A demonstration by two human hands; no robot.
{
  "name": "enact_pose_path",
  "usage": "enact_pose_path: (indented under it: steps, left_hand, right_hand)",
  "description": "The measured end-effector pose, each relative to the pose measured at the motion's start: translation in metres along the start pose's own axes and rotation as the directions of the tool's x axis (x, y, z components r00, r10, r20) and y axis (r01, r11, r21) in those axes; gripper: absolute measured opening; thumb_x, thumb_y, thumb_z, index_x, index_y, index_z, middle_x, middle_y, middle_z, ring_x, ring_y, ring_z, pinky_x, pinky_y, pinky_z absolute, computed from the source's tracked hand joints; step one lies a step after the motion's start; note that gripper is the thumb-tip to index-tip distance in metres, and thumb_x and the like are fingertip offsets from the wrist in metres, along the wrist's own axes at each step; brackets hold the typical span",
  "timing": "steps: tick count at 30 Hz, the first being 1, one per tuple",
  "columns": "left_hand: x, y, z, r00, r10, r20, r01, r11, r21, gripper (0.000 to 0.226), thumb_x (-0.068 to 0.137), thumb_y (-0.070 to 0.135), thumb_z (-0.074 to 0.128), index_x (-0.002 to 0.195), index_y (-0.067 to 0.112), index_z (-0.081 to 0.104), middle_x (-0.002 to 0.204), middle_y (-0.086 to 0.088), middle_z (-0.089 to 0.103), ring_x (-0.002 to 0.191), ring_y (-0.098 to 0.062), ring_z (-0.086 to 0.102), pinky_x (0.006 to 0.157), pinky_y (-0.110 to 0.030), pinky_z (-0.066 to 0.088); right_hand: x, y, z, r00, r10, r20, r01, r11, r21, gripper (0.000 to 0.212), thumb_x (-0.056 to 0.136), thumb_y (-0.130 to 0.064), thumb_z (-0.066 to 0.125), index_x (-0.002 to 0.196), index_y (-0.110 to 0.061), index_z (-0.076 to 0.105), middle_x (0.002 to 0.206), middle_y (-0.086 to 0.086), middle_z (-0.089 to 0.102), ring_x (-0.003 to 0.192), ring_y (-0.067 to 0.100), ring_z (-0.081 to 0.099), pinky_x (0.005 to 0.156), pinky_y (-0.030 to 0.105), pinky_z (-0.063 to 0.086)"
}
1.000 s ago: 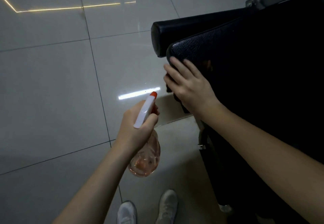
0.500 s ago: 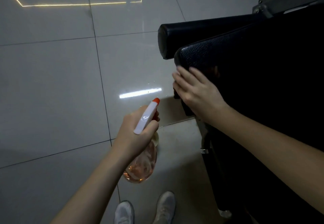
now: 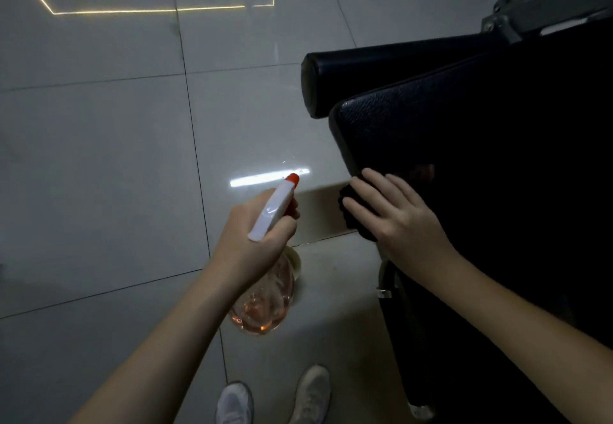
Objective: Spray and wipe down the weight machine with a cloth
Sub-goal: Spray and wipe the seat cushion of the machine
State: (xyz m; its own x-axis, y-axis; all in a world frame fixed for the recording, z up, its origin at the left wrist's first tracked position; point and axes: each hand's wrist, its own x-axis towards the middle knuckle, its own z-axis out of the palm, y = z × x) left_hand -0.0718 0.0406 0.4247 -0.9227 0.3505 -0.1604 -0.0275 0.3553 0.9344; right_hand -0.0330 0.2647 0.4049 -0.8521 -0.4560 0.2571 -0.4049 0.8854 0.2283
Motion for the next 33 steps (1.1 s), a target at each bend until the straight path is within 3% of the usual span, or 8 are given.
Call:
enact_pose_path:
  steps: [3,6,8,9,13,17,26,33]
  left_hand:
    - [0.004,0.012,-0.002,0.999,0.04,0.034,-0.042,0.998,0.049,0.017,0.076,0.024,0.05,0.087,0.017,0.062,0.085,-0.009,0.068,0.075,-0.018,0.06,0.063,-0.032,0.05]
    - [0.007,0.025,0.001,0.995,0.062,0.072,-0.067,0.995,0.069,0.02,0.076,0.025,0.051,0.089,0.015,0.063,0.084,-0.005,0.068,0.076,-0.015,0.061,0.064,-0.03,0.05]
    - [0.011,0.036,0.005,0.993,0.076,0.092,-0.083,0.994,0.071,0.02,0.077,0.026,0.05,0.087,0.013,0.062,0.083,-0.006,0.068,0.076,-0.016,0.061,0.065,-0.03,0.05]
    - [0.013,0.04,0.008,0.991,0.087,0.098,-0.095,0.993,0.073,0.022,0.078,0.026,0.05,0.087,0.01,0.062,0.083,-0.008,0.067,0.075,-0.018,0.06,0.066,-0.032,0.05]
    - [0.022,0.061,0.017,0.982,0.145,0.122,-0.159,0.98,0.121,0.041,0.083,0.037,0.049,0.085,-0.003,0.059,0.079,-0.021,0.064,0.073,-0.034,0.059,0.067,-0.046,0.044]
    - [0.029,0.084,0.019,0.985,0.108,0.133,-0.127,0.981,0.148,0.064,0.076,0.06,0.043,0.078,-0.002,0.061,0.069,-0.015,0.064,0.064,-0.027,0.059,0.062,-0.044,0.045]
    - [0.044,0.114,0.023,0.976,-0.005,0.217,-0.05,0.968,0.248,0.05,0.075,0.063,0.047,0.081,0.016,0.065,0.079,-0.006,0.069,0.068,-0.016,0.061,0.07,-0.043,0.053]
    - [0.063,0.136,0.032,0.972,0.031,0.233,-0.093,0.962,0.259,0.056,0.082,0.063,0.047,0.077,0.01,0.064,0.067,-0.01,0.066,0.057,-0.016,0.061,0.059,-0.032,0.048]
  right_hand:
    - [-0.002,0.002,-0.004,0.961,0.264,-0.086,-0.247,0.954,0.169,0.036,0.086,-0.001,0.046,0.115,-0.007,0.066,0.126,0.018,0.058,0.118,0.033,0.048,0.097,0.045,0.04]
    - [-0.005,0.011,-0.006,0.704,0.707,-0.072,-0.636,0.672,0.38,0.043,0.084,0.0,0.047,0.125,-0.006,0.057,0.136,0.019,0.047,0.125,0.033,0.039,0.105,0.045,0.034]
    - [-0.014,0.014,-0.001,0.547,0.836,-0.027,-0.762,0.512,0.397,0.048,0.083,0.005,0.049,0.13,-0.004,0.051,0.141,0.02,0.042,0.131,0.035,0.036,0.108,0.051,0.033]
    - [-0.019,0.011,0.004,0.523,0.852,-0.022,-0.788,0.493,0.369,0.049,0.082,0.008,0.048,0.131,-0.002,0.049,0.141,0.021,0.042,0.132,0.037,0.036,0.107,0.054,0.033]
    - [-0.022,0.009,0.01,0.532,0.847,-0.003,-0.795,0.501,0.342,0.051,0.08,0.002,0.04,0.13,0.0,0.049,0.142,0.022,0.042,0.134,0.038,0.034,0.109,0.054,0.029]
    - [-0.032,0.017,0.008,0.588,0.808,0.048,-0.776,0.546,0.314,0.053,0.086,-0.024,0.039,0.133,-0.001,0.047,0.143,0.021,0.041,0.134,0.036,0.034,0.107,0.054,0.033]
    - [-0.034,0.017,0.009,0.617,0.779,0.113,-0.776,0.579,0.25,0.074,0.081,-0.054,0.044,0.137,-0.004,0.041,0.146,0.02,0.037,0.136,0.034,0.031,0.108,0.048,0.026]
    - [-0.03,0.017,0.003,0.598,0.786,0.153,-0.795,0.56,0.232,0.078,0.079,-0.059,0.043,0.137,-0.007,0.036,0.145,0.02,0.039,0.134,0.033,0.032,0.106,0.047,0.027]
